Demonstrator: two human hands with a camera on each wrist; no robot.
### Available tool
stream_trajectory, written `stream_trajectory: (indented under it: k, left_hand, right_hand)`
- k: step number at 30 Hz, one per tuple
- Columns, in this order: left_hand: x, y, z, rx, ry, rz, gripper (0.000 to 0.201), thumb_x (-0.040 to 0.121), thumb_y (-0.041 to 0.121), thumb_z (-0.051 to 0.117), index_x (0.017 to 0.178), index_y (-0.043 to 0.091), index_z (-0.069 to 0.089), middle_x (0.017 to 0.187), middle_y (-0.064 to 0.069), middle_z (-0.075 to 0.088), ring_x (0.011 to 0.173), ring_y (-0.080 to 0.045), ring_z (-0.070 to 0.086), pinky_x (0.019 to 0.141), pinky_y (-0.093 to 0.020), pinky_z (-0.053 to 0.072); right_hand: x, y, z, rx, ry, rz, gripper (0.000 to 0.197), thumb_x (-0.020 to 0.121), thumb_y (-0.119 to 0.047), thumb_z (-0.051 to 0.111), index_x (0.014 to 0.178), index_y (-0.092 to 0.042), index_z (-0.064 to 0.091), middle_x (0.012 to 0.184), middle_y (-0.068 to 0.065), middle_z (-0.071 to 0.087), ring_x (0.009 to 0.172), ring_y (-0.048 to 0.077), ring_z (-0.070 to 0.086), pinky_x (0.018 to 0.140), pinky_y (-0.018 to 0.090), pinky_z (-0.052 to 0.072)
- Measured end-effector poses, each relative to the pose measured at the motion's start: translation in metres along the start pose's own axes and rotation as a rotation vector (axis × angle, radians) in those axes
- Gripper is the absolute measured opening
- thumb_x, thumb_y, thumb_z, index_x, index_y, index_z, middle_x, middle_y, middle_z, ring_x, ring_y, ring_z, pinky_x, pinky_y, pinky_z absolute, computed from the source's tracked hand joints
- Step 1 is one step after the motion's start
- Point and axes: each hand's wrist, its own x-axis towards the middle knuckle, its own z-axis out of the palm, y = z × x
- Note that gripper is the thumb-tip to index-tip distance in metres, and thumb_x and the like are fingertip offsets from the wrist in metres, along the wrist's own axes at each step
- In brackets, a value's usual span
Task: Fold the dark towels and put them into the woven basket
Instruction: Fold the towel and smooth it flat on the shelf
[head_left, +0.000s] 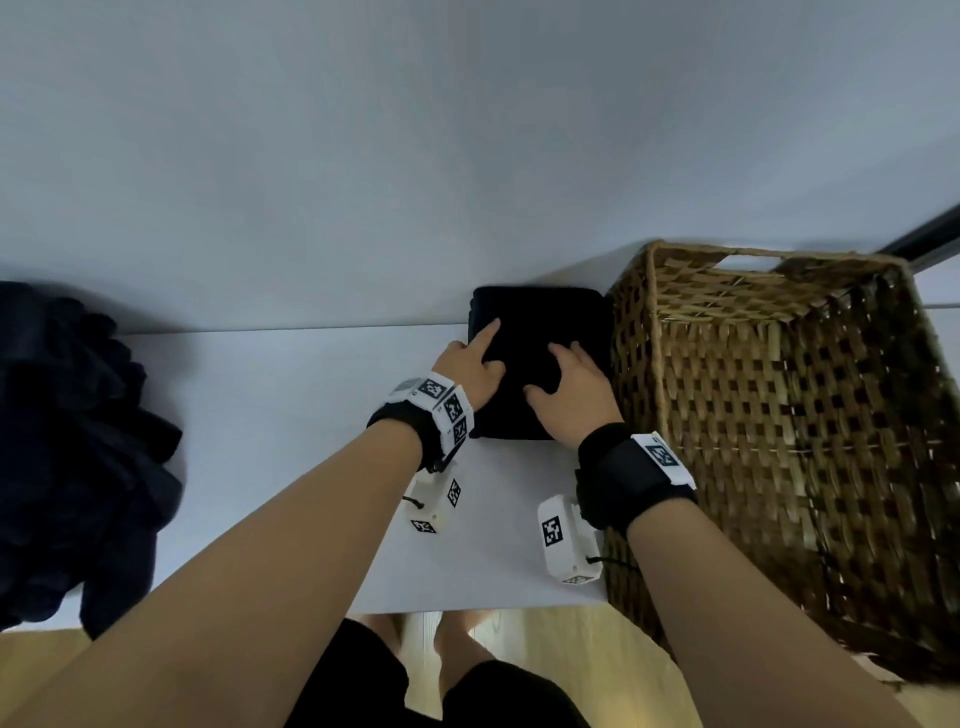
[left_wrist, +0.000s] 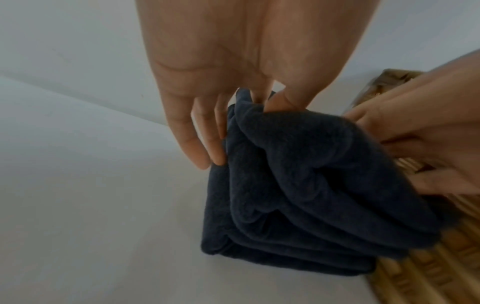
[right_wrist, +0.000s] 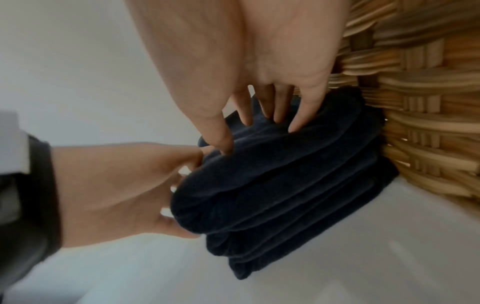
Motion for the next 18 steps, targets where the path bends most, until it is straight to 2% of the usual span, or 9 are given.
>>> stream_trajectory:
  k: [2, 3, 5, 6, 9, 13, 16, 18]
  left_hand:
    - [-0.006, -0.003, -0.009, -0.039, -0.044, 0.010, 0.058, 0.100, 0.025, 0.041, 0.153, 0.035, 0.020, 0.124, -0.020, 0.054, 0.101, -0.031, 0.060, 0.083, -0.023, 0.042]
    - [-0.012, -0.006, -0.017, -0.061, -0.041, 0.003, 0.056, 0.100, 0.025, 0.042, 0.152, 0.033, 0.024, 0.130, -0.017, 0.052, 0.106, -0.031, 0.059, 0.089, -0.025, 0.043]
    - [-0.030, -0.018, -0.036, -0.098, -0.007, -0.031, 0.049, 0.099, 0.026, 0.044, 0.147, 0.028, 0.037, 0.141, -0.011, 0.045, 0.113, -0.031, 0.059, 0.101, -0.033, 0.043]
    - [-0.042, -0.027, -0.047, -0.112, 0.012, -0.051, 0.044, 0.099, 0.025, 0.046, 0.143, 0.026, 0.044, 0.142, -0.008, 0.044, 0.111, -0.029, 0.060, 0.103, -0.036, 0.043]
    - [-0.084, -0.075, -0.085, -0.119, 0.089, -0.083, 0.033, 0.097, 0.022, 0.050, 0.129, 0.023, 0.056, 0.135, -0.004, 0.048, 0.095, -0.017, 0.062, 0.093, -0.027, 0.045]
    - [-0.142, -0.160, -0.153, -0.098, 0.328, -0.177, 0.027, 0.090, 0.011, 0.057, 0.115, 0.020, 0.064, 0.125, -0.002, 0.053, 0.088, -0.009, 0.058, 0.076, -0.013, 0.037]
    - [-0.178, -0.225, -0.208, -0.091, 0.534, -0.284, 0.025, 0.087, 0.007, 0.061, 0.110, 0.016, 0.066, 0.116, -0.007, 0.058, 0.081, -0.011, 0.057, 0.082, -0.017, 0.039]
    - [-0.195, -0.266, -0.237, -0.092, 0.656, -0.347, 0.021, 0.087, 0.009, 0.065, 0.108, 0.014, 0.064, 0.108, -0.008, 0.061, 0.079, -0.014, 0.057, 0.081, -0.021, 0.041]
  right_hand:
    - [-0.008, -0.003, -0.002, 0.008, 0.038, -0.024, 0.061, 0.094, -0.022, 0.060, 0.149, -0.011, 0.037, 0.159, 0.016, 0.023, 0.146, 0.030, 0.024, 0.116, 0.030, 0.022]
    - [-0.013, -0.006, -0.002, -0.002, 0.057, -0.041, 0.057, 0.094, -0.020, 0.060, 0.147, -0.011, 0.040, 0.158, 0.016, 0.027, 0.144, 0.030, 0.027, 0.115, 0.030, 0.023]
    - [-0.023, -0.017, 0.001, -0.016, 0.081, -0.084, 0.047, 0.094, -0.018, 0.059, 0.139, -0.009, 0.050, 0.151, 0.015, 0.038, 0.138, 0.029, 0.036, 0.112, 0.029, 0.030]
    - [-0.028, -0.026, 0.005, -0.009, 0.086, -0.107, 0.041, 0.094, -0.017, 0.059, 0.133, -0.009, 0.054, 0.144, 0.013, 0.044, 0.133, 0.027, 0.042, 0.110, 0.029, 0.033]
    - [-0.043, -0.063, 0.030, 0.037, 0.061, -0.179, 0.028, 0.092, -0.014, 0.058, 0.119, -0.009, 0.063, 0.127, 0.009, 0.055, 0.118, 0.023, 0.052, 0.103, 0.026, 0.038]
    - [-0.061, -0.134, 0.085, 0.072, -0.081, -0.274, 0.021, 0.092, -0.018, 0.057, 0.113, -0.016, 0.064, 0.118, 0.002, 0.056, 0.110, 0.017, 0.054, 0.087, 0.019, 0.034]
    - [-0.072, -0.185, 0.128, 0.072, -0.188, -0.354, 0.020, 0.093, -0.019, 0.057, 0.111, -0.017, 0.065, 0.118, 0.002, 0.057, 0.106, 0.014, 0.053, 0.082, 0.016, 0.031]
    - [-0.081, -0.215, 0.151, 0.061, -0.236, -0.394, 0.019, 0.093, -0.019, 0.057, 0.110, -0.018, 0.065, 0.116, 0.001, 0.057, 0.099, 0.010, 0.050, 0.080, 0.015, 0.030]
